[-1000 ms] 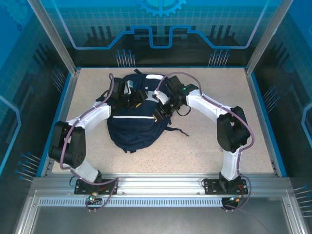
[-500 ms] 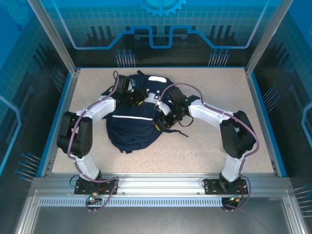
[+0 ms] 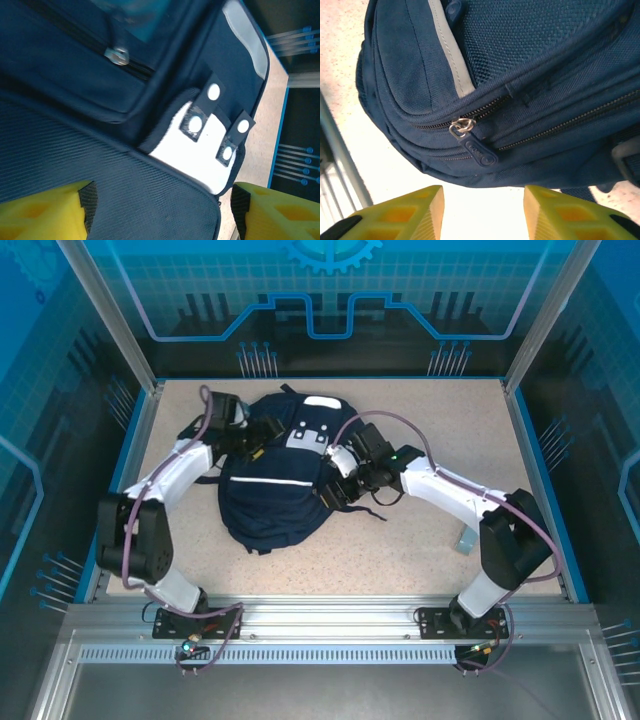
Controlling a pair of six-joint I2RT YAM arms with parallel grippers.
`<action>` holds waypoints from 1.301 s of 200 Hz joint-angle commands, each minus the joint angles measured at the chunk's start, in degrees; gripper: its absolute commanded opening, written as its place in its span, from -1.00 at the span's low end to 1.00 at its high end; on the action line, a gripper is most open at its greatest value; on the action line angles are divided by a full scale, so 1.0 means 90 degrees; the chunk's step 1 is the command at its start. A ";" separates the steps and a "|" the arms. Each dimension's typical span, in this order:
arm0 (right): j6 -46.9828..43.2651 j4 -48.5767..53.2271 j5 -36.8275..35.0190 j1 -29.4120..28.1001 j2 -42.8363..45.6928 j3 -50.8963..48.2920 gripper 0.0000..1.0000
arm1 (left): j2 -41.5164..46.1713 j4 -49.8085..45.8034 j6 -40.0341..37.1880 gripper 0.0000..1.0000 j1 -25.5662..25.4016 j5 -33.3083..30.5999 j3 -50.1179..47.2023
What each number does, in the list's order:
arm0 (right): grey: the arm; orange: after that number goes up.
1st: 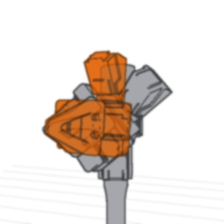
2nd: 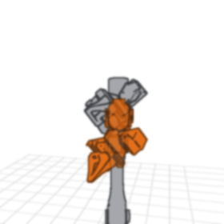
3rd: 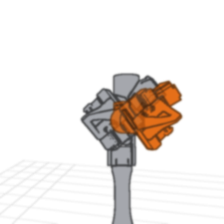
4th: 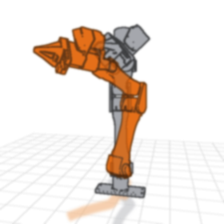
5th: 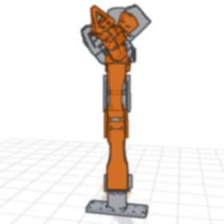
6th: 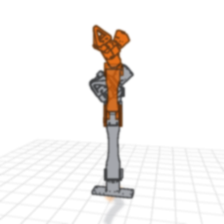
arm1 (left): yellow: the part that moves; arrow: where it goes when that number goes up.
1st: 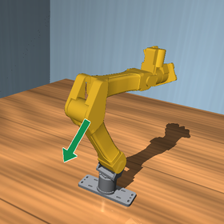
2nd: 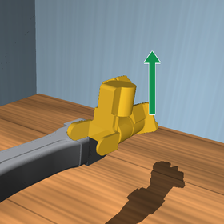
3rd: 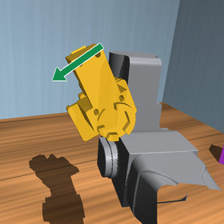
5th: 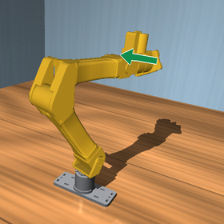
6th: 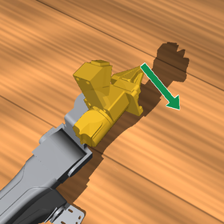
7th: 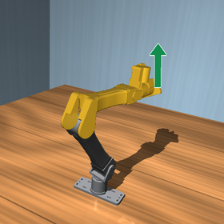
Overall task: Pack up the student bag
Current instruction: Unzip the student bag at the top-center of the table.
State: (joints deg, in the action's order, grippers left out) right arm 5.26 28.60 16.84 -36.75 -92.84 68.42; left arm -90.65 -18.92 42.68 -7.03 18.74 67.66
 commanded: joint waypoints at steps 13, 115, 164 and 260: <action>-0.0432 0.0211 -0.0830 -0.0405 -0.0279 0.0367 -0.03 | 0.0597 -0.0447 -0.0336 0.36 0.0176 0.0290 -0.0486; -0.0584 0.0397 -0.1375 -0.0665 -0.1145 0.1172 -0.47 | -0.0356 0.0256 -0.0013 -0.20 -0.0376 0.0909 0.0030; -0.0531 0.0281 -0.1139 -0.0689 -0.0885 0.0859 -0.94 | -0.1220 0.0646 0.0740 -0.45 -0.0873 0.0547 0.0349; 0.0089 -0.0013 -0.1322 -0.1684 -0.0614 0.0350 -0.99 | -0.1925 0.0928 0.2164 -0.64 -0.0987 -0.0346 -0.0071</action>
State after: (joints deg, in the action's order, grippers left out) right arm 3.62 28.18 2.57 -48.56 -99.33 72.36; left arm -103.46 -11.25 57.98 -15.29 22.94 69.58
